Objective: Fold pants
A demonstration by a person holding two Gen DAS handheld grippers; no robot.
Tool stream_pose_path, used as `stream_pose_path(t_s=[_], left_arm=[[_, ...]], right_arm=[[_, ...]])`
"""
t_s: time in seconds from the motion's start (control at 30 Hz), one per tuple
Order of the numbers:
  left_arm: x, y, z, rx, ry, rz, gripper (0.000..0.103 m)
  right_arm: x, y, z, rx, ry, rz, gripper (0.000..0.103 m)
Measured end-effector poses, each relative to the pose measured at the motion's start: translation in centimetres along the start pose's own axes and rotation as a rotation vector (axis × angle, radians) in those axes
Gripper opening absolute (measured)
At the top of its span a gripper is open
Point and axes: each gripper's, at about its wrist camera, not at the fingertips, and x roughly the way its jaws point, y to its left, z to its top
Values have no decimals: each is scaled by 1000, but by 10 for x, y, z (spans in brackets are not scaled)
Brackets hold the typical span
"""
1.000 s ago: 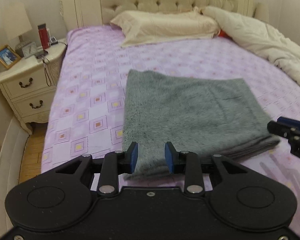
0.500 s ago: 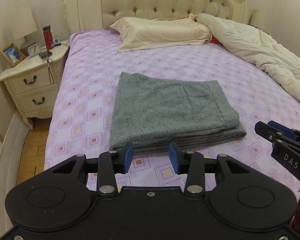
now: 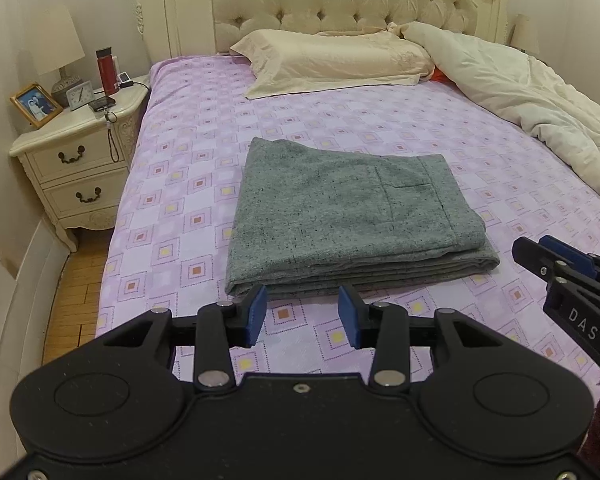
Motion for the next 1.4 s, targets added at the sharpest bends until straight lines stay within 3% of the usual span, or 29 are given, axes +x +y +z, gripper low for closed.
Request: stream_pose_path(t_s=[1.4], left_arm=[[6, 5, -3, -36, 22, 2, 50]], right_arm=[[5, 5, 0, -3, 53, 8, 25]])
